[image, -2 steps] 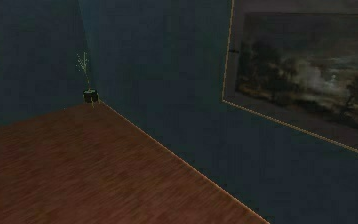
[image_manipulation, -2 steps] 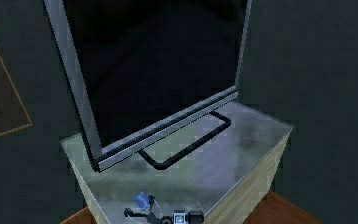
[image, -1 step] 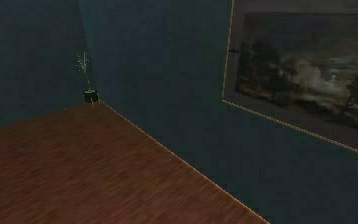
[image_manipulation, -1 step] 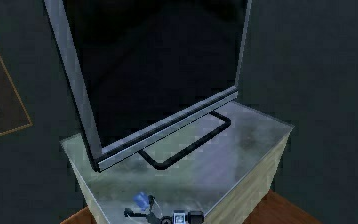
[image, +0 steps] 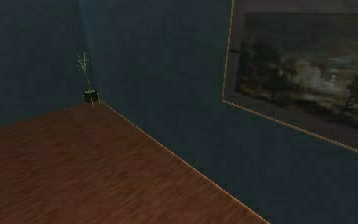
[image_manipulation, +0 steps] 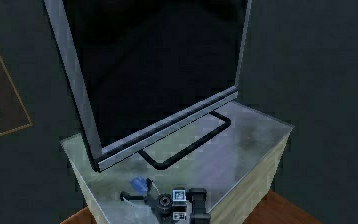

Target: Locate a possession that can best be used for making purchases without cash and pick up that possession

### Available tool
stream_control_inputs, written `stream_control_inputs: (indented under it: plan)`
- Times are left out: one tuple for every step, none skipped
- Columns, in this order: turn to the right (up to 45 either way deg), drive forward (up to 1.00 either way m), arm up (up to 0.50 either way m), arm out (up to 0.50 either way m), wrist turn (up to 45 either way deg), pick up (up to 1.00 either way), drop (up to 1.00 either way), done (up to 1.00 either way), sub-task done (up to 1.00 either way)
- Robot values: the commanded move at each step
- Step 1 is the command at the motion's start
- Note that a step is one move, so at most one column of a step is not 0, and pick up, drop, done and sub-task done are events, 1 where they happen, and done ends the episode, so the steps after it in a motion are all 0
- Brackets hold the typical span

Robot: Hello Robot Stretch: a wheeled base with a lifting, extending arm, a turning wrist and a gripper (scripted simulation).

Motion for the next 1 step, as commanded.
stream_control_inputs:
  plan:
    - [0.0, 0.0, 0.0, 0.0, 0.0, 0.0, 0.0, 1.0, 0.0]
